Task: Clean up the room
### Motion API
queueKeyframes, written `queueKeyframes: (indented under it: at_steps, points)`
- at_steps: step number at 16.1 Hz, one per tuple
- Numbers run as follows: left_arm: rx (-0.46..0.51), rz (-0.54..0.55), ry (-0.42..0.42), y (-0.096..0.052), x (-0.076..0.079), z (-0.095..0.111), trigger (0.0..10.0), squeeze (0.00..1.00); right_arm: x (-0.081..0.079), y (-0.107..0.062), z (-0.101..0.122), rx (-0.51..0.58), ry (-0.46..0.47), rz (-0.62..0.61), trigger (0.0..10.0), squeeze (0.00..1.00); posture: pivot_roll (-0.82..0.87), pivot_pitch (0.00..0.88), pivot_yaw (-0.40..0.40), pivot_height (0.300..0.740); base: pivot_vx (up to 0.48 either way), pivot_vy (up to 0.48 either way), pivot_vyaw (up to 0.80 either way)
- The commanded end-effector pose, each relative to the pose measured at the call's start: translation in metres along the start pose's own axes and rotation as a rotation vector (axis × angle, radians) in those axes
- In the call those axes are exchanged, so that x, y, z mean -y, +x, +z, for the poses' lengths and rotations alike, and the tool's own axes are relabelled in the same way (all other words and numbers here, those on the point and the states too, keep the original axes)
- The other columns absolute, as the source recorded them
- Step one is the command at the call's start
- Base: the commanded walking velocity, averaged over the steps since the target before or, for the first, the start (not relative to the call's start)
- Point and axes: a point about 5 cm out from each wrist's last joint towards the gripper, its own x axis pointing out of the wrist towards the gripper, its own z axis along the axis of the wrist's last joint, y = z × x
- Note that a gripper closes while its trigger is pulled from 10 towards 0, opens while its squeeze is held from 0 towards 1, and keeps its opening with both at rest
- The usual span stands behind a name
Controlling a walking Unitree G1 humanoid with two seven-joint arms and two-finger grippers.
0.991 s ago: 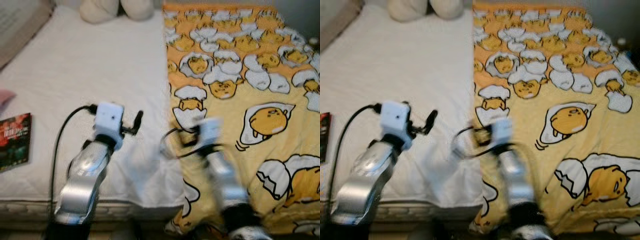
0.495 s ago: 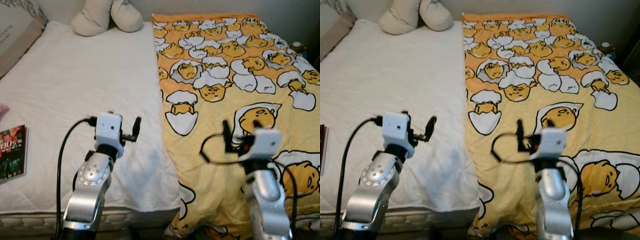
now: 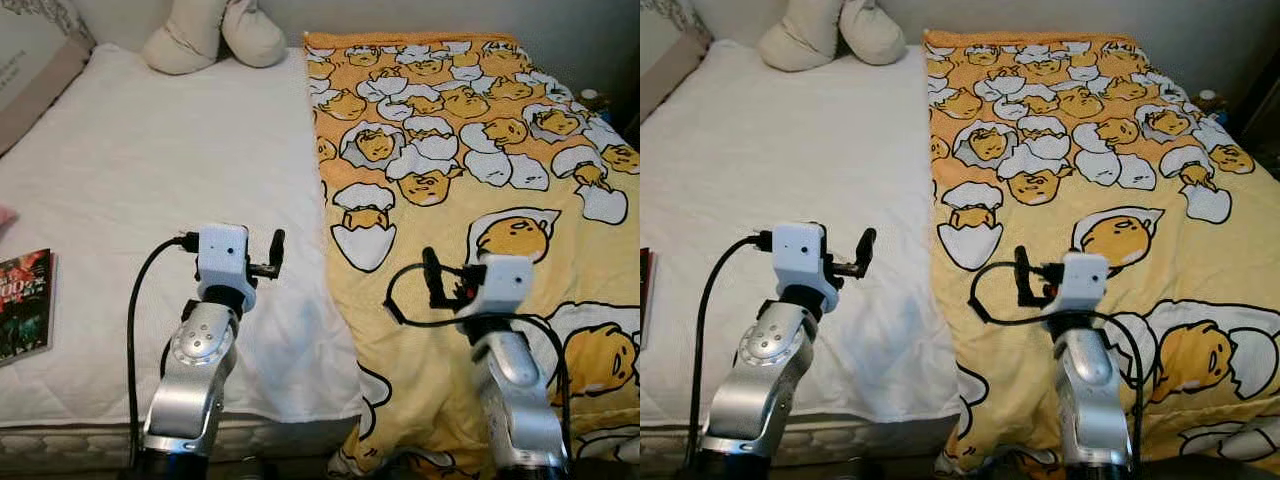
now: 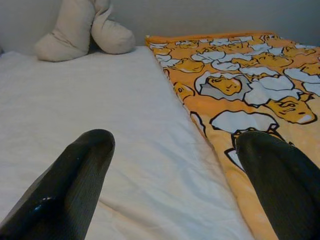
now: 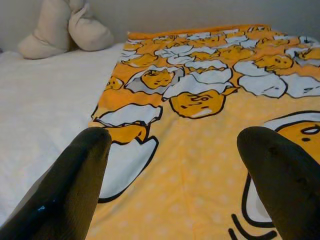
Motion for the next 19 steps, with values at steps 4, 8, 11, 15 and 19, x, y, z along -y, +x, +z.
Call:
queueKeyframes:
  at_steps: [4,8,11,15,19]
  points:
    - [0.001,0.03,0.014,0.001,-0.002,0.001,10.0,0.0,-0.001,0.009,-0.003,-0.044,0.024,0.017,10.0,0.0,-0.06,0.0,0.011,0.721,-0.064,0.0,0.0]
    - [0.002,0.039,0.009,0.002,-0.003,0.0,10.0,0.0,-0.002,0.011,-0.005,-0.056,0.028,0.023,10.0,0.0,-0.06,0.0,0.008,0.721,0.0,0.0,0.0]
    - [0.004,0.038,-0.002,0.003,-0.002,0.0,10.0,0.0,-0.007,0.014,-0.006,-0.058,0.027,0.049,10.0,0.0,-0.05,0.0,0.003,0.721,0.0,0.0,0.23]
    - [-0.009,0.049,0.057,0.001,-0.008,-0.004,10.0,0.0,-0.006,0.019,-0.007,-0.062,0.061,0.047,10.0,0.0,-0.05,0.0,0.005,0.721,0.0,0.0,0.62]
    - [-0.042,0.08,0.052,-0.003,-0.016,-0.011,10.0,0.0,-0.007,0.021,-0.009,-0.068,0.071,0.065,10.0,0.0,-0.03,0.0,0.002,0.721,0.0,0.0,0.51]
